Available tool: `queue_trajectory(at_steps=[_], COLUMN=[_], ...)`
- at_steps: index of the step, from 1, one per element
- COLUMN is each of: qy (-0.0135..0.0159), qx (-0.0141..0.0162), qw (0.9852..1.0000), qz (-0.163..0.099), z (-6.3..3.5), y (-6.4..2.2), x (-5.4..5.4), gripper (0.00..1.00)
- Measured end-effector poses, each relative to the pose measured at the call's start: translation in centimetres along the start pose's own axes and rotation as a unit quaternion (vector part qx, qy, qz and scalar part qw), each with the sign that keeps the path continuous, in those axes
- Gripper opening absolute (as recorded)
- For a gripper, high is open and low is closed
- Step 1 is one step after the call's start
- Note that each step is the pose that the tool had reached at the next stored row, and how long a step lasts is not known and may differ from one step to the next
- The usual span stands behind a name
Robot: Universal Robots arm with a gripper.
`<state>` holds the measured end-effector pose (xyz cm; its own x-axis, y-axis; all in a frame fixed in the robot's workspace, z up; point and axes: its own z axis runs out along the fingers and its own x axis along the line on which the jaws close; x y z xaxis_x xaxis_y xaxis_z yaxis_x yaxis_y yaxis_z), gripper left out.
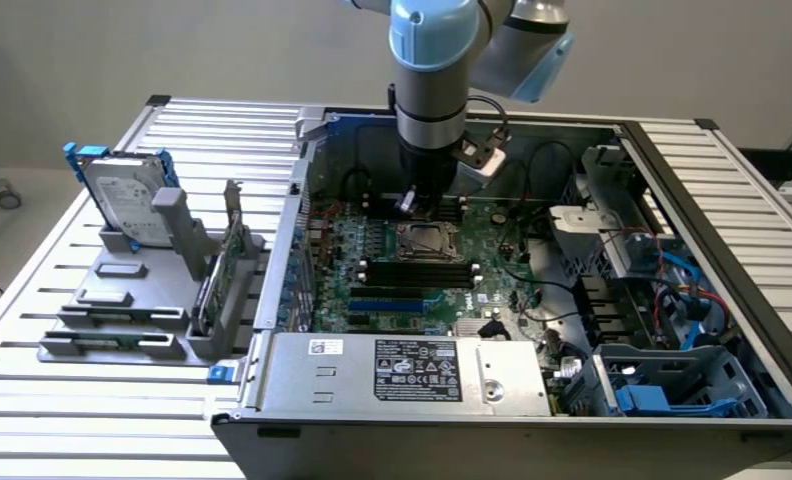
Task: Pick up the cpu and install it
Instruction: 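Install the first cpu locking lever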
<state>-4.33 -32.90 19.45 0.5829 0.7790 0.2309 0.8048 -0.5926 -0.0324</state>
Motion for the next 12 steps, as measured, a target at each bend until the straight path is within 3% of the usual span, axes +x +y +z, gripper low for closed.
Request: queue_trajectory(at_steps=[12], qy=[-0.0036], qx=[-0.0016], qw=[1.0000], qz=[0.000], z=[0.02], y=[0.11], x=[0.09], gripper=[0.11])
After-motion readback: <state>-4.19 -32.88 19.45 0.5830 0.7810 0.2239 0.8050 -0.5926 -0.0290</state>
